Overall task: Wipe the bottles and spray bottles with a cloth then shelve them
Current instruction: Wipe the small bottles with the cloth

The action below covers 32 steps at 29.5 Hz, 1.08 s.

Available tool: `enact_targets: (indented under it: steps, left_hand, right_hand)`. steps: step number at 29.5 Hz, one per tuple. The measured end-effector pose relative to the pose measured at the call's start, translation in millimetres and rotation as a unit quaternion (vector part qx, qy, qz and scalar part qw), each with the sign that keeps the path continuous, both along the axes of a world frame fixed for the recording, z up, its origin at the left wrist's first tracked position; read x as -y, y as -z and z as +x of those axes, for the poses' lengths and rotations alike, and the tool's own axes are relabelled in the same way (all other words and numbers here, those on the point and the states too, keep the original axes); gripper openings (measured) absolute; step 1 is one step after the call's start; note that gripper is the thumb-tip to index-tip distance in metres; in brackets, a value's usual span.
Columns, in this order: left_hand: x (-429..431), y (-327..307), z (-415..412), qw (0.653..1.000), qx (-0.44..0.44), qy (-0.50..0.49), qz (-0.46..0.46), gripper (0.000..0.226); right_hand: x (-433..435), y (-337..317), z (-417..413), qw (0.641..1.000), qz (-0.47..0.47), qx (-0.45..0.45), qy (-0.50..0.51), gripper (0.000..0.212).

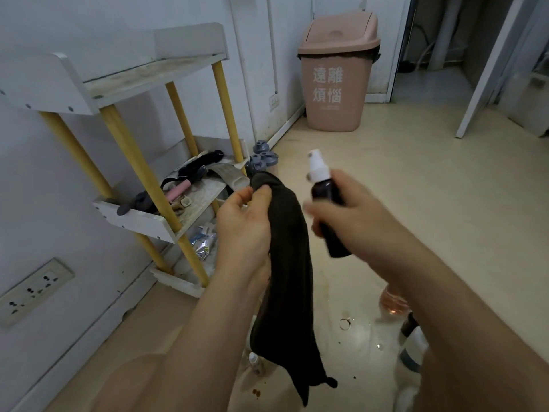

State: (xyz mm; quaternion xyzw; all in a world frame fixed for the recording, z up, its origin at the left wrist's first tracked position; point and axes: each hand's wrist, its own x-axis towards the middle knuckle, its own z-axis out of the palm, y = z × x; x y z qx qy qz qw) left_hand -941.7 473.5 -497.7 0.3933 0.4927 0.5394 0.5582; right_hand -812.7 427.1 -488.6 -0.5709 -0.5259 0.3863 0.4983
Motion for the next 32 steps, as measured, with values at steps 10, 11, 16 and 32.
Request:
enact_targets:
  steps: [10, 11, 16, 32]
  left_hand:
    - [1, -9, -13, 0.951, 0.273, 0.143, 0.011, 0.022]
    - [0, -9, -13, 0.954, 0.257, 0.149, 0.032, 0.033]
    - [0, -8, -13, 0.971, 0.174, 0.136, 0.087, 0.056]
    - [9, -20, -26, 0.947, -0.043, 0.220, 0.230, 0.046]
  right_hand:
    - [-4, 21, -14, 0.975, 0.151, 0.131, 0.094, 0.041]
    - [-3, 22, -17, 0.969, 0.166, 0.159, 0.094, 0.040]
    - [-5, 33, -27, 0.953, 0.158, 0.244, 0.081, 0.041]
    - [5, 4, 6, 0.966, -0.083, -0.167, -0.180, 0.058]
